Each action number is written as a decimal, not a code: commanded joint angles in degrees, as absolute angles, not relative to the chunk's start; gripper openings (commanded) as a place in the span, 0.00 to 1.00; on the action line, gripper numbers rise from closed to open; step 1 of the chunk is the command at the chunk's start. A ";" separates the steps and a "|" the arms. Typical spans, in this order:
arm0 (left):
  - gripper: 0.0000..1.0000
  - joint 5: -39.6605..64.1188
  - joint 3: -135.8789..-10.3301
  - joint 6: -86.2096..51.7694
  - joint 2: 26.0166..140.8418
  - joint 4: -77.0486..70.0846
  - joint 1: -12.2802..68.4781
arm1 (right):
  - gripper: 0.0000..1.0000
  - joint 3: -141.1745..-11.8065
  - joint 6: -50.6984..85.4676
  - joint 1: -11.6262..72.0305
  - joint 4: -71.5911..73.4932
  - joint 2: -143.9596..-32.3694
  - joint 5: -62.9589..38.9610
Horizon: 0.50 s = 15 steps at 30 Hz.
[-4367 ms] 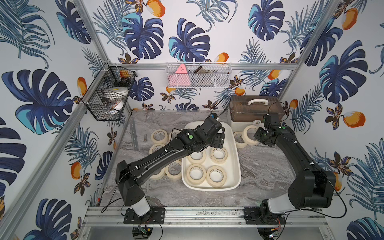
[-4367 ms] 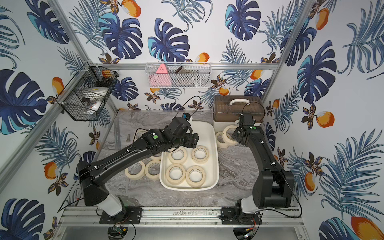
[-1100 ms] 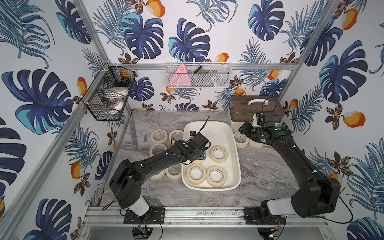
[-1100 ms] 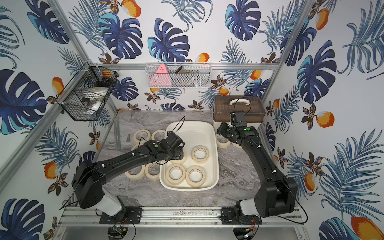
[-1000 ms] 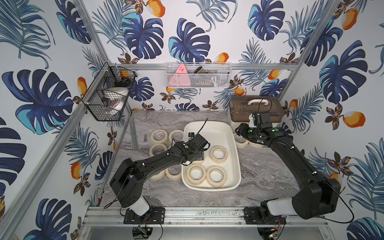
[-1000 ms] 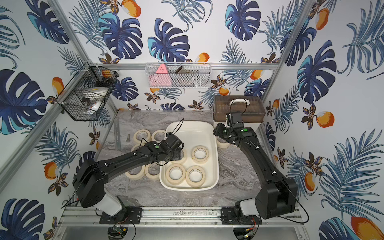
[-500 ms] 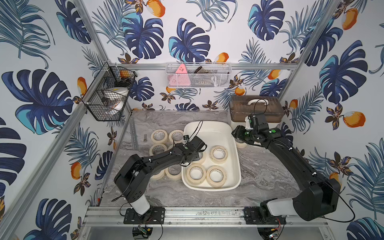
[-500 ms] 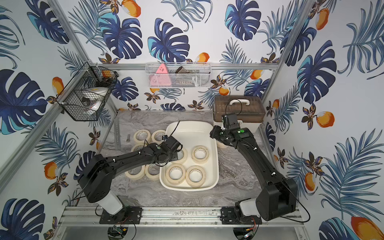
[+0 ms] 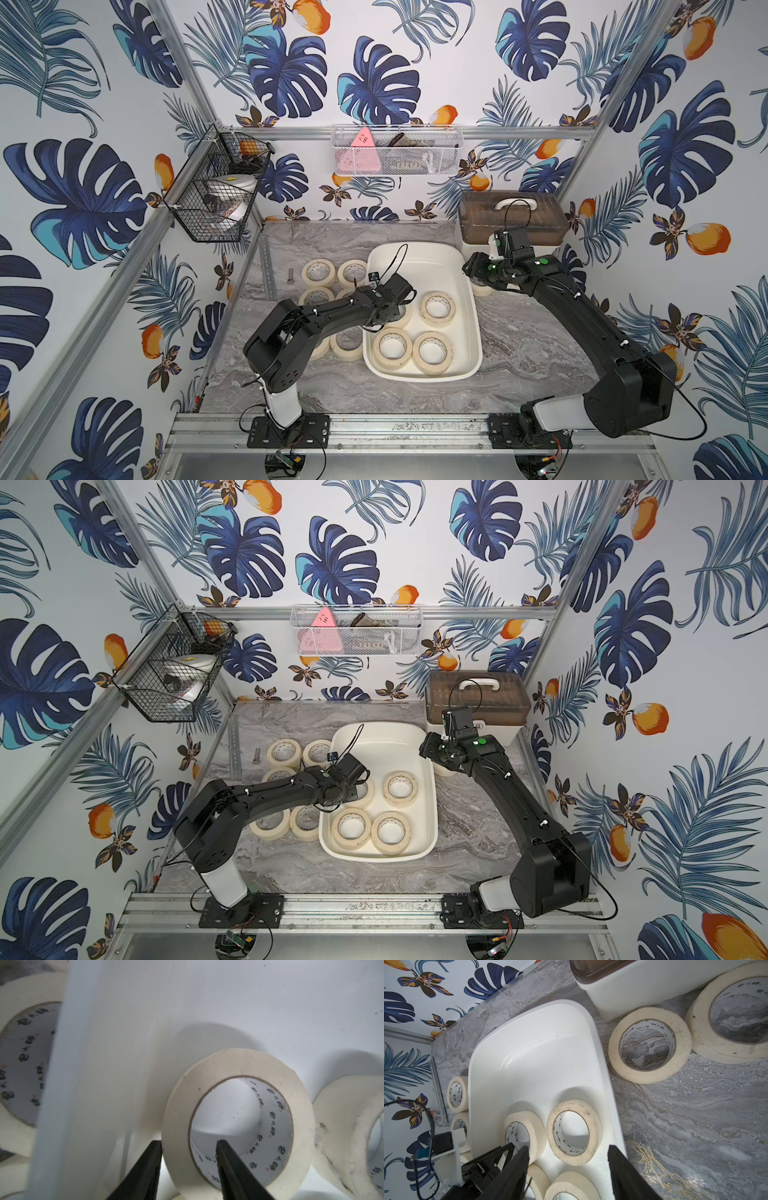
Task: Take out the art tape in the storage box
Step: Pick up the art tape from the storage box.
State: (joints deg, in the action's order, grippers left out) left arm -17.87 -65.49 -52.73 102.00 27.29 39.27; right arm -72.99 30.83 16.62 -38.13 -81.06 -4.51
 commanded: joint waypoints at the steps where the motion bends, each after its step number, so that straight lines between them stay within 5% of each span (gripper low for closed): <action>1: 0.50 -18.12 -65.96 -52.30 102.87 26.98 38.93 | 0.63 -73.48 30.58 16.77 -38.63 -81.23 -3.75; 10: 0.41 -16.86 -68.05 -50.58 106.22 25.49 38.52 | 0.63 -73.13 31.00 16.72 -38.32 -80.96 -5.02; 15: 0.27 -16.53 -69.72 -49.10 107.08 25.53 38.56 | 0.63 -72.86 31.31 16.79 -38.22 -80.43 -5.70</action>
